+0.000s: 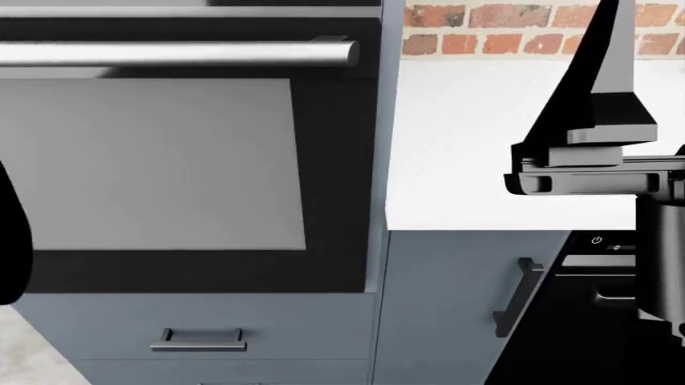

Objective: Open the microwave door

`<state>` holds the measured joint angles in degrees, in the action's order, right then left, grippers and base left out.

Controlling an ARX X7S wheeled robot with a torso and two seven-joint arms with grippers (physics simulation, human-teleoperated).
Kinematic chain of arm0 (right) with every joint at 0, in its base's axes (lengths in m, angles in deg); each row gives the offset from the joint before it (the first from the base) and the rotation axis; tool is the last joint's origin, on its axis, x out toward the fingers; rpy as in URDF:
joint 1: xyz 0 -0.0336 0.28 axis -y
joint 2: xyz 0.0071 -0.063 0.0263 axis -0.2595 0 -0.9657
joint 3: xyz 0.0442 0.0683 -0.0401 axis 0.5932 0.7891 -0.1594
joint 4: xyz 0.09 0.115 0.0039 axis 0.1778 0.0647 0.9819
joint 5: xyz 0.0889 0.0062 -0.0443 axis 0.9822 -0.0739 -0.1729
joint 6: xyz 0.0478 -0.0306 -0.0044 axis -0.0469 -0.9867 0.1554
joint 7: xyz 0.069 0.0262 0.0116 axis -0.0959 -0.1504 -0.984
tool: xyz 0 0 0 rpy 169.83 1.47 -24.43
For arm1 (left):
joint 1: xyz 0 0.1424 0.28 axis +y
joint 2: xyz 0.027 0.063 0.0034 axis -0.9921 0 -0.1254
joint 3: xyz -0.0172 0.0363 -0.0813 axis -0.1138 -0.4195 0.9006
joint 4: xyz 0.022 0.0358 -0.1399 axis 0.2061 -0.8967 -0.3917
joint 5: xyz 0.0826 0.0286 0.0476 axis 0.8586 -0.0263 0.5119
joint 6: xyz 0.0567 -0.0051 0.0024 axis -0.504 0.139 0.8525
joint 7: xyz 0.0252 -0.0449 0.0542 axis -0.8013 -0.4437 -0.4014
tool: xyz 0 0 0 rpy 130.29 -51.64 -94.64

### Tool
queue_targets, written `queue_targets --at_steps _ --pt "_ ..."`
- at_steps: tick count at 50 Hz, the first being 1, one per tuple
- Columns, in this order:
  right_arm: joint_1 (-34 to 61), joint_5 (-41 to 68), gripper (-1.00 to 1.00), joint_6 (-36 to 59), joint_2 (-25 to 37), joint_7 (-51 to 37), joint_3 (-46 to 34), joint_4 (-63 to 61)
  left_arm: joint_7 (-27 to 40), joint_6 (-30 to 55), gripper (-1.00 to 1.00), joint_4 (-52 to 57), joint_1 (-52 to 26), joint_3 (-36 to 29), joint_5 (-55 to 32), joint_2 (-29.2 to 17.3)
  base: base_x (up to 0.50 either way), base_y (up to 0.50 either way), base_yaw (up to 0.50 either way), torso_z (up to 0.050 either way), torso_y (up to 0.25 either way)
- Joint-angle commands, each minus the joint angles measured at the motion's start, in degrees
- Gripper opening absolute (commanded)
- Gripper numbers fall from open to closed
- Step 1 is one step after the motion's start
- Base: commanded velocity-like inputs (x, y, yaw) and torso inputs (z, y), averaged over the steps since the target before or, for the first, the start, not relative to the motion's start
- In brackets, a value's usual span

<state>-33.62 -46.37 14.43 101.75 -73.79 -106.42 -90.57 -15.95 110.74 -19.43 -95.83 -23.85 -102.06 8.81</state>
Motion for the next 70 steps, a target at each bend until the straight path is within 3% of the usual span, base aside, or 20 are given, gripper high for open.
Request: queue_targets --at_steps 1,13,24,45,70 --pt "0.5 0.2 1.00 0.0 0.1 -0.3 -0.4 -0.1 2.9 3.8 1.00 7.2 0.2 1.1 -3.1 -1.0 0.00 0.00 0.00 0.000 0.000" --pt "0.7 0.3 1.00 -0.1 0.3 -0.6 -0.7 -0.1 5.0 5.3 1.00 11.2 0.4 2.0 -5.0 -1.5 0.00 0.00 0.00 0.000 0.000" --pt "0.4 0.6 1.00 -0.5 1.1 -1.0 -0.6 -0.4 3.4 -1.7 1.00 6.8 -0.8 -2.5 1.4 2.6 0.00 0.00 0.00 0.000 0.000" --pt "-1.6 1.3 1.00 -3.0 3.7 -2.0 0.7 -0.8 -0.3 -24.3 1.00 -25.1 -8.0 -11.6 20.9 9.3 0.00 0.00 0.00 0.000 0.000" --pt "0.2 2.8 1.00 -2.8 5.0 -3.4 -0.3 -1.4 2.3 -37.1 1.00 -55.0 -19.9 -15.8 31.2 11.8 0.00 0.00 0.00 0.000 0.000"
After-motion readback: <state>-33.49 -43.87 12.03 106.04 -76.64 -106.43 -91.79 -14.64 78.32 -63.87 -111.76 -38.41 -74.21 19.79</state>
